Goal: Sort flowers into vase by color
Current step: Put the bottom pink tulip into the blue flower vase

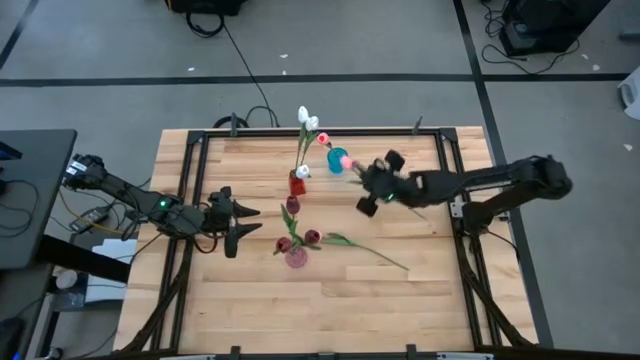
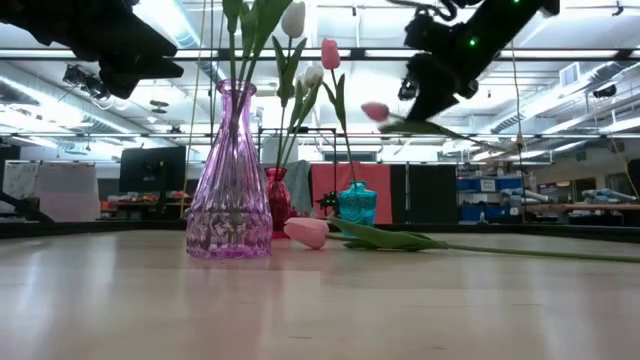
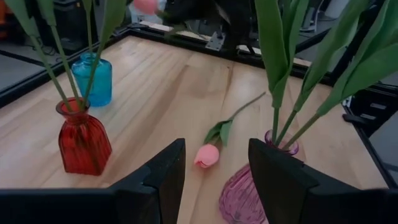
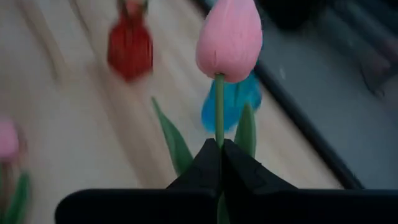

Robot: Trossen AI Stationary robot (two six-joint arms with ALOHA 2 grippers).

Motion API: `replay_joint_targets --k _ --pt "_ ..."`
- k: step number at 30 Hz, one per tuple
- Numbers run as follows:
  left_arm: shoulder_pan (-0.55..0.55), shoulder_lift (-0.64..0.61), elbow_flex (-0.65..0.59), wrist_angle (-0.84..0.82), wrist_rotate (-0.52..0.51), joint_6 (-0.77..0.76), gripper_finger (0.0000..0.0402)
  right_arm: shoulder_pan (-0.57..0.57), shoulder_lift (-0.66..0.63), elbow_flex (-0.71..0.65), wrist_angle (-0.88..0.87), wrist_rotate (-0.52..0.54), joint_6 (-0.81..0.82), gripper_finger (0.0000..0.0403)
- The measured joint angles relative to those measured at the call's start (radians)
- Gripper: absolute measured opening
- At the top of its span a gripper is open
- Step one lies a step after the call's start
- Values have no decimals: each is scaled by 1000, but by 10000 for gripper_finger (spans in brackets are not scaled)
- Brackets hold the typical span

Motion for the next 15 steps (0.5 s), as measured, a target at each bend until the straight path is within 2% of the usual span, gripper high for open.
replay_joint_targets --k 4,7,11,15 --pt "0 0 0 3 -4 -2 182 -122 -92 -124 347 -132 -245 14" --pt "0 0 0 3 -23 -11 182 -228 -107 -177 592 -260 -337 14" --pt "2 0 0 4 -46 -11 182 -345 -88 -190 891 -414 -363 14" --pt "3 0 0 20 -57 -12 182 -418 -24 -190 1183 -488 -331 14"
